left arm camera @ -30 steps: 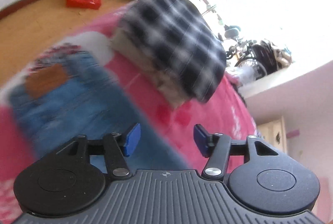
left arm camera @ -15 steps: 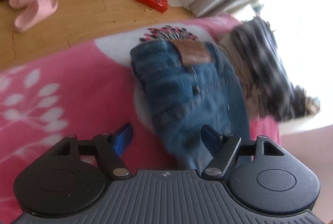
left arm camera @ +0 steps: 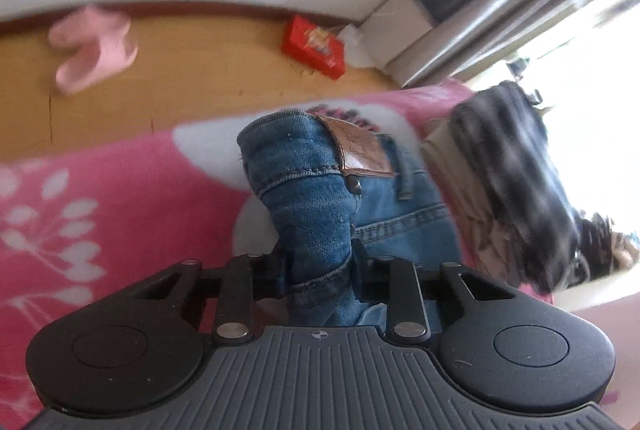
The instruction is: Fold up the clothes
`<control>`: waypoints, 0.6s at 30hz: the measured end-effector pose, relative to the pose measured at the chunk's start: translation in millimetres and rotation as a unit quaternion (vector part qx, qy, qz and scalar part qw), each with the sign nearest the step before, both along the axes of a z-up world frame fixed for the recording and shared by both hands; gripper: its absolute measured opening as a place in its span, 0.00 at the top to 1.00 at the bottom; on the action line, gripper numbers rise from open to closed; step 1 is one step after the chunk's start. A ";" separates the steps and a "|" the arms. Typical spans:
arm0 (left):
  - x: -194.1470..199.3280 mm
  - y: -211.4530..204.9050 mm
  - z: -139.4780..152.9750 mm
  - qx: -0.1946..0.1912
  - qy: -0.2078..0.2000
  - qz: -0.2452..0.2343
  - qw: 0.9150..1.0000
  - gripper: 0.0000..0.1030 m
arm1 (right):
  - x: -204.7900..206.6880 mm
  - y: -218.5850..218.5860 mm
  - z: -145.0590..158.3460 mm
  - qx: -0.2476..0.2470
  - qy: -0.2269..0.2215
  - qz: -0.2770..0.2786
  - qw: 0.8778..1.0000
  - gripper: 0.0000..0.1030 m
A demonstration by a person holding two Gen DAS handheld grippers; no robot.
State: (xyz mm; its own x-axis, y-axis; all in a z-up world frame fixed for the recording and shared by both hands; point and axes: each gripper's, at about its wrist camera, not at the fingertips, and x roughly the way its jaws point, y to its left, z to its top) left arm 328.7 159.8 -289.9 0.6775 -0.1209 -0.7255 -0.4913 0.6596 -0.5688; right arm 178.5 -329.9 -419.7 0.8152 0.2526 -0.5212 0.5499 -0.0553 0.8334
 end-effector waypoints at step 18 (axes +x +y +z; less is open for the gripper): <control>-190.9 61.3 4.2 0.052 0.118 -0.047 0.991 0.66 | -121.8 3.8 25.5 -0.024 0.078 0.141 0.987 0.87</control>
State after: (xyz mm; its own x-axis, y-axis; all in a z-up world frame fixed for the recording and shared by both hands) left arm 137.8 221.1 -285.7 0.4766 -0.0915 -0.8743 -0.5366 0.7575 -0.3718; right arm 56.6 -326.1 -394.2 0.6243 0.4304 -0.6519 0.6599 0.1560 0.7350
